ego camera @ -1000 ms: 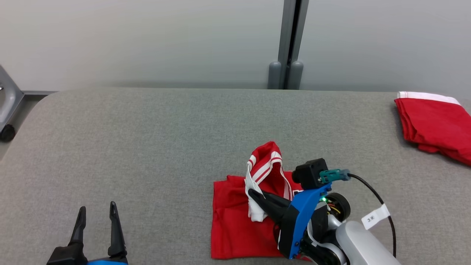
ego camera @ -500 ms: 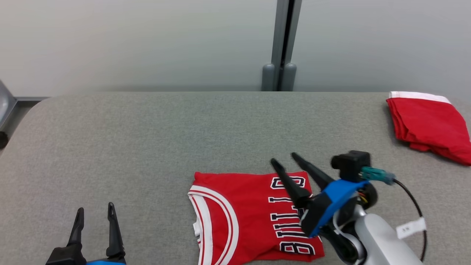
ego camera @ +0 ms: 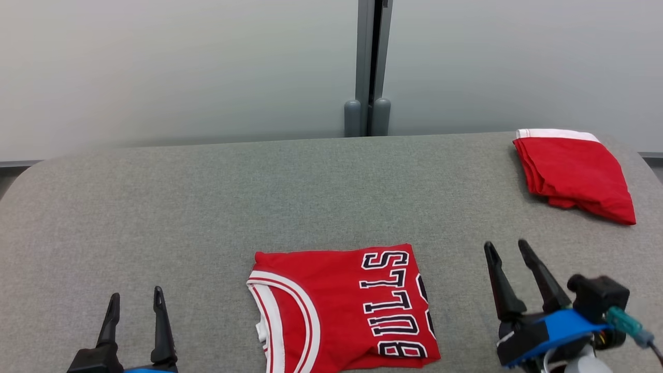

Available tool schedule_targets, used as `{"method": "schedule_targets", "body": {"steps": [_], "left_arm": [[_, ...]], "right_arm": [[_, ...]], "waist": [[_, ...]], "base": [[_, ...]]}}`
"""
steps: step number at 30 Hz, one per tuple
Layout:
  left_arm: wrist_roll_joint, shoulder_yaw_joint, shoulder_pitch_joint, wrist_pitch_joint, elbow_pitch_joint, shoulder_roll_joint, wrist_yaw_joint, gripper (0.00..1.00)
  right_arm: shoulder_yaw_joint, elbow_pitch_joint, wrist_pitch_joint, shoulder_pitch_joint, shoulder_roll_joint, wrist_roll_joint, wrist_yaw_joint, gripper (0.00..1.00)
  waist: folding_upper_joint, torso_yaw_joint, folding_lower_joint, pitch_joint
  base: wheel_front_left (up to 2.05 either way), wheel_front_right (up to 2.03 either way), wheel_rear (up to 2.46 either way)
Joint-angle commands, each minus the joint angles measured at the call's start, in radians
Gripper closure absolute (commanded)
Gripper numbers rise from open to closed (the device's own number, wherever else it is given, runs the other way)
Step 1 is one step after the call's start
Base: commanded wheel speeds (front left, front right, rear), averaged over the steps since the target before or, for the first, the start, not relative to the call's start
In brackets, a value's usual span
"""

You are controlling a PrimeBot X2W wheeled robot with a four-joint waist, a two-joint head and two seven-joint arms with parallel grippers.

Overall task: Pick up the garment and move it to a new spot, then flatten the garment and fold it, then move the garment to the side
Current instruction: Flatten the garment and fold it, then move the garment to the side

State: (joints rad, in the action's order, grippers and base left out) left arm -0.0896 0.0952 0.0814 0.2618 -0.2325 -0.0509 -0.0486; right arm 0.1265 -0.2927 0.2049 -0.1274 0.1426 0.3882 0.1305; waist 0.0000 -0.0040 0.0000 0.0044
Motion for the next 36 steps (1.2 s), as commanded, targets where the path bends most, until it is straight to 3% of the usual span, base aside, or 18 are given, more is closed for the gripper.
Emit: {"method": "schedule_targets", "body": {"steps": [1,14,25,36], "left_arm": [[0.002,0.004,0.006,0.004,0.000,0.001,-0.001,0.00],[0.019,-0.012,0.000,0.004,-0.012,0.001,-0.011,0.00],[0.025,-0.025,0.001,0.004,-0.023,0.001,-0.017,0.00],[0.029,-0.020,-0.010,0.004,-0.028,0.000,-0.021,0.00]], "right_arm": [[-0.008,0.004,0.011,0.024,-0.009,-0.018,0.000,0.00],[-0.102,0.027,0.055,0.168,-0.080,-0.103,0.000,0.00],[-0.109,0.033,0.060,0.198,-0.092,-0.176,0.000,0.00],[-0.105,0.031,0.053,0.195,-0.092,-0.169,0.000,0.00]], "waist": [[0.0000,-0.001,0.0000,-0.001],[0.0000,0.009,0.0000,-0.016],[0.0000,0.024,0.0000,-0.030],[0.0000,0.031,0.0000,-0.030]], "base": [[0.00,0.00,0.00],[0.00,0.00,0.00],[0.00,0.00,0.00],[0.00,0.00,0.00]]}}
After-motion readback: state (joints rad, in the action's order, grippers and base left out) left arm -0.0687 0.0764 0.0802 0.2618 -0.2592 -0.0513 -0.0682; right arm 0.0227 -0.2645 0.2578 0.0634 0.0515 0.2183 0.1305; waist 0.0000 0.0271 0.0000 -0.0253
